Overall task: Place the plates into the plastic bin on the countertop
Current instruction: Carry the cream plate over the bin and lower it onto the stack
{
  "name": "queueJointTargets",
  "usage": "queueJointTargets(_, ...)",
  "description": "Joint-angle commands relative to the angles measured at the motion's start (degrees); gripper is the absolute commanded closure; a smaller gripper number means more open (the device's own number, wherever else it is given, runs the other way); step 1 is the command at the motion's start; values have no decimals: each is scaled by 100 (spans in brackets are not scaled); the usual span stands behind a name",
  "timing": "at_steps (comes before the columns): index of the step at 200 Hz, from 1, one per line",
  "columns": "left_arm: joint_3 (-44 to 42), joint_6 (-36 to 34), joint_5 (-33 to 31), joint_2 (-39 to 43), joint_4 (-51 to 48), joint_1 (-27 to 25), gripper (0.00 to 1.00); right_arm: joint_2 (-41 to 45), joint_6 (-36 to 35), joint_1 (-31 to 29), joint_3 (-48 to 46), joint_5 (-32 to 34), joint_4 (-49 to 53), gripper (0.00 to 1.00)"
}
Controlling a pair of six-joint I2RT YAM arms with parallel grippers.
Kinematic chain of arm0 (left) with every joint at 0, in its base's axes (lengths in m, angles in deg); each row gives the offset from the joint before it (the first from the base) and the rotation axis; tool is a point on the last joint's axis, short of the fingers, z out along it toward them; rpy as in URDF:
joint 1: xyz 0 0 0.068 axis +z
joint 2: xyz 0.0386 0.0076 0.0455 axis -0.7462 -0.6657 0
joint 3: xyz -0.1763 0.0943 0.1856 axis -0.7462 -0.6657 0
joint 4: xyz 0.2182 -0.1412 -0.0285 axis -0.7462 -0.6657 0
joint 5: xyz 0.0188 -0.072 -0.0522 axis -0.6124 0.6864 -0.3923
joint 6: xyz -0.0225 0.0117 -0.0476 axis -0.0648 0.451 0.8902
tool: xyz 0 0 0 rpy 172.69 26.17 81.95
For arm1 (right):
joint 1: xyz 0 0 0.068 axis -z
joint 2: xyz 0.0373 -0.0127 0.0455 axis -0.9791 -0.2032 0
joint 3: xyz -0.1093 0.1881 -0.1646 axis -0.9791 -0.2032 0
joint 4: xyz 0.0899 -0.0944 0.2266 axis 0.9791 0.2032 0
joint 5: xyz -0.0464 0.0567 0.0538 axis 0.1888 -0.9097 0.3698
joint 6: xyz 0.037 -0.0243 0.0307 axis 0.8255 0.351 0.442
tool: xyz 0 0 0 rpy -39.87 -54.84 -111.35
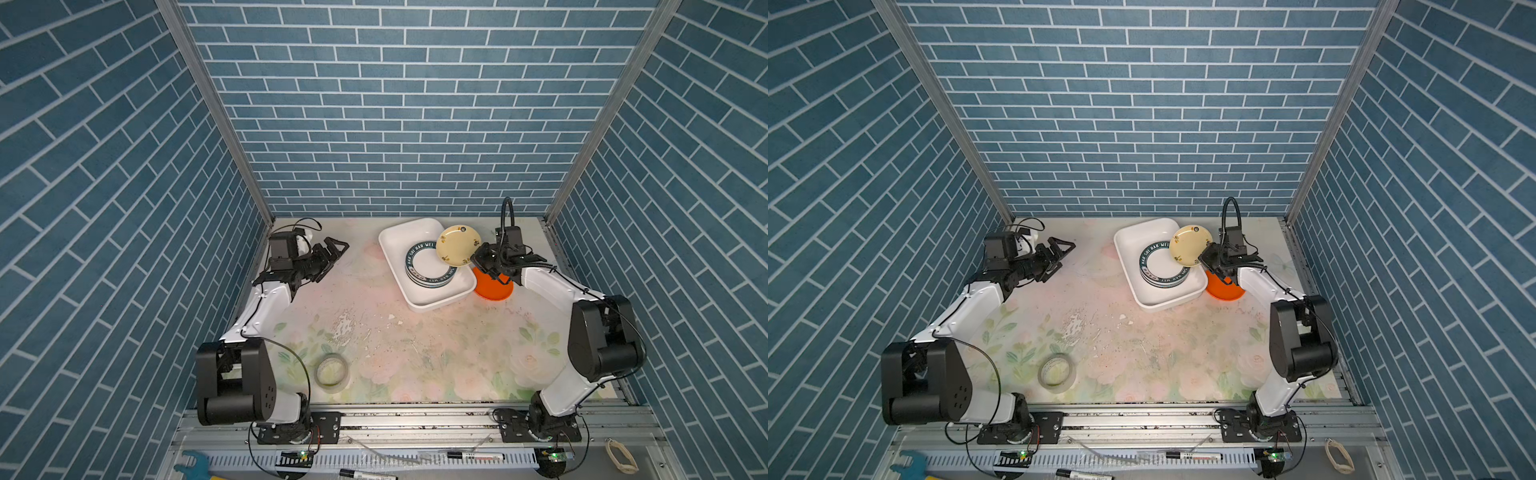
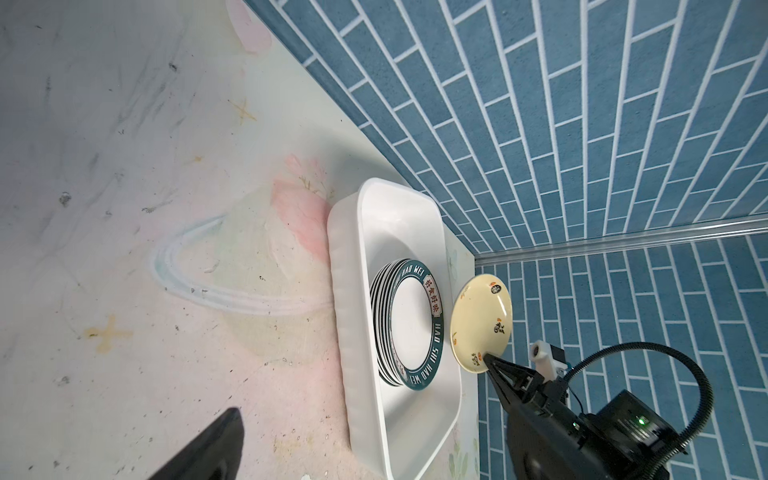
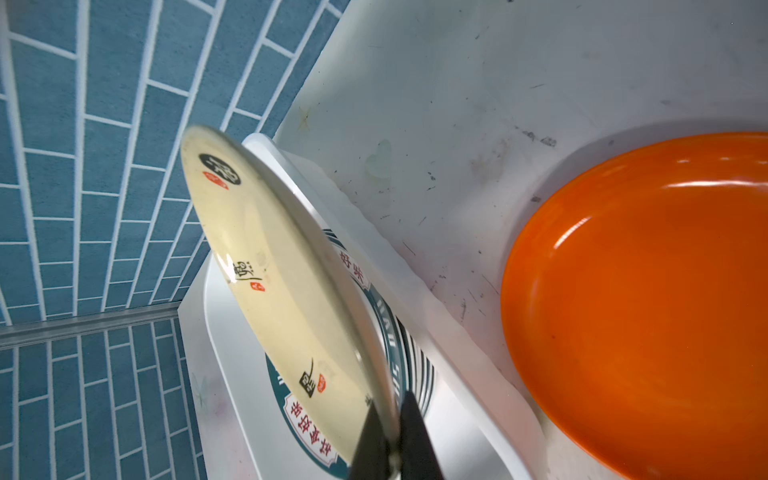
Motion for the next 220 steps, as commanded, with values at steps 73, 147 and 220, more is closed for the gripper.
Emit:
queueJointTargets(73,79,-315,-294,367,-326,85,0,-1098,1023,-629,778,36,-873,99)
queueJointTargets(147,62,-301,-215,544,-201,84,1,-1223,1388,-852,642,250,-877,98)
queueJointTargets(220,9,-291,-207,694,-75,84,0,-969,1545,-996,239,393,-779,97)
